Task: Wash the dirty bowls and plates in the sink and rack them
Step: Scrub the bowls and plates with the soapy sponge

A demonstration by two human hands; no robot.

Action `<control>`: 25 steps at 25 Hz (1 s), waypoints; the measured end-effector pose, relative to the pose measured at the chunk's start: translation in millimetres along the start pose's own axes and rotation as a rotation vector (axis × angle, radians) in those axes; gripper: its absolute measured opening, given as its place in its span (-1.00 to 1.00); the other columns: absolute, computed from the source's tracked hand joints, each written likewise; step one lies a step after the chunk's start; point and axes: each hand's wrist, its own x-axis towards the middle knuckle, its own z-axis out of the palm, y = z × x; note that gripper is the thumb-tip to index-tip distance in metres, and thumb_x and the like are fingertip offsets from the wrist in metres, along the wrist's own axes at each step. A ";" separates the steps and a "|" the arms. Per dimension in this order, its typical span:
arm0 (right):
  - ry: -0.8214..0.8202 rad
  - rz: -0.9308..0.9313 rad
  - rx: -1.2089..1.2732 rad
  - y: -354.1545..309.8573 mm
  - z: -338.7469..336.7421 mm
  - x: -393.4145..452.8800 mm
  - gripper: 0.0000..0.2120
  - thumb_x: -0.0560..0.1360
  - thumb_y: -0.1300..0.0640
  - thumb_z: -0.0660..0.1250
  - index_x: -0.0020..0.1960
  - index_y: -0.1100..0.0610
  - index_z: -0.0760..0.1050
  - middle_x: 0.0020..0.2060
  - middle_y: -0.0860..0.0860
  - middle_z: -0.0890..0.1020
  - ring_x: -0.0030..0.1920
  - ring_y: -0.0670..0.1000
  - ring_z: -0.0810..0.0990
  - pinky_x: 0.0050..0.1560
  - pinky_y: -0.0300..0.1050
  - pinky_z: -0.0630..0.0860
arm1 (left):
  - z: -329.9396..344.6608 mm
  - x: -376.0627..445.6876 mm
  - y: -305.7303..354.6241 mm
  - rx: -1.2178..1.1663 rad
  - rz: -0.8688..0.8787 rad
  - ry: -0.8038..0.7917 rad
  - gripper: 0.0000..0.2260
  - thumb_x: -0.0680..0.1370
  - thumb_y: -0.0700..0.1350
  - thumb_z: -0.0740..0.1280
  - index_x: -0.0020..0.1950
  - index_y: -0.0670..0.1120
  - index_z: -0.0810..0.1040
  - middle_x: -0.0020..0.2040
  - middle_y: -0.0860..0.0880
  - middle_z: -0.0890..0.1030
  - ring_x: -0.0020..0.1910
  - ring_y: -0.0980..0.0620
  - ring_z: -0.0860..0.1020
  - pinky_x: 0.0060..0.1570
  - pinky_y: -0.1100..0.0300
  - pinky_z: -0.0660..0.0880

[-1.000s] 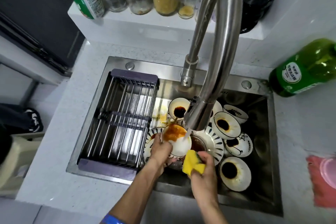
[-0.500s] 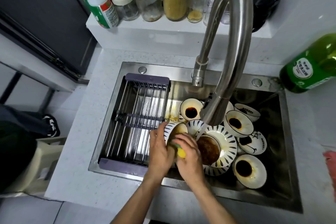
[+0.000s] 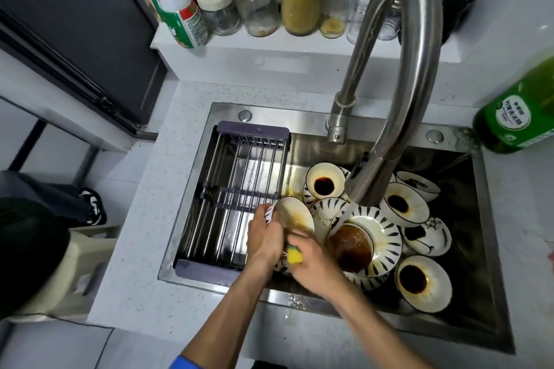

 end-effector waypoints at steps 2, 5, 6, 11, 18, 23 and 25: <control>0.013 0.116 0.178 -1.6 -5.3 3.7 -0.64 0.40 0.41 0.24 0.07 0.11 0.62 -0.09 0.00 0.63 -0.13 -0.16 0.53 -0.08 -0.14 0.48 | -0.7 -2.0 3.4 0.140 0.155 0.024 -0.55 0.63 0.07 0.15 0.53 0.13 0.22 0.52 -0.11 0.28 0.47 -0.13 0.29 0.44 -0.15 0.28; 0.349 0.181 0.429 -9.6 8.2 -3.8 -0.63 0.39 0.45 0.23 -0.11 0.02 0.63 -0.26 -0.10 0.65 -0.24 -0.18 0.54 -0.24 -0.23 0.45 | -3.1 -1.0 22.3 0.575 0.484 0.140 -0.51 0.60 0.13 0.14 0.52 0.11 0.17 0.37 -0.11 0.23 0.30 -0.04 0.31 0.19 0.04 0.46; 0.434 0.208 0.502 -15.3 16.9 -5.5 -0.57 0.40 0.48 0.24 -0.03 0.01 0.65 -0.18 -0.13 0.68 -0.14 -0.15 0.60 -0.12 -0.28 0.50 | -1.4 0.2 25.0 0.596 0.536 0.157 -0.49 0.59 0.15 0.15 0.52 0.11 0.14 0.31 -0.08 0.20 0.24 -0.01 0.29 0.11 0.09 0.48; 0.529 0.048 0.316 -14.1 13.7 18.4 -0.34 0.36 0.56 0.30 0.33 0.01 0.50 0.30 -0.05 0.55 0.40 -0.09 0.42 0.43 -0.07 0.36 | -5.5 8.0 26.8 0.181 0.376 0.099 -0.60 0.63 0.10 0.15 0.46 0.08 0.32 0.35 -0.06 0.40 0.26 0.01 0.40 0.20 0.12 0.34; 0.106 -0.187 -0.275 2.9 3.2 -4.9 -0.36 0.36 0.40 0.27 0.43 0.15 0.37 0.37 0.00 0.43 0.43 0.00 0.30 0.49 -0.20 0.17 | 3.5 8.4 11.4 -0.006 0.144 0.004 -0.70 0.61 0.09 0.18 0.33 0.14 0.45 0.32 -0.02 0.51 0.26 -0.05 0.48 0.32 -0.07 0.41; 0.121 -0.049 -0.182 16.9 -6.4 -9.1 -0.53 0.28 0.39 0.42 0.15 0.09 0.57 0.11 -0.05 0.62 0.14 -0.03 0.54 0.19 -0.08 0.52 | 14.4 11.2 10.1 -0.172 -0.040 -0.091 -0.59 0.47 0.11 0.22 0.30 0.10 0.52 0.15 -0.05 0.63 0.09 -0.04 0.60 0.14 -0.04 0.57; 0.117 -0.191 -0.271 8.9 -7.0 -11.6 -0.50 0.25 0.41 0.47 0.15 0.09 0.59 0.12 -0.07 0.61 0.16 -0.04 0.53 0.23 -0.11 0.52 | 10.1 10.1 15.2 -0.018 -0.022 -0.293 -0.68 0.56 0.01 0.24 0.30 0.03 0.51 0.15 -0.05 0.60 0.07 -0.02 0.57 0.02 0.01 0.58</control>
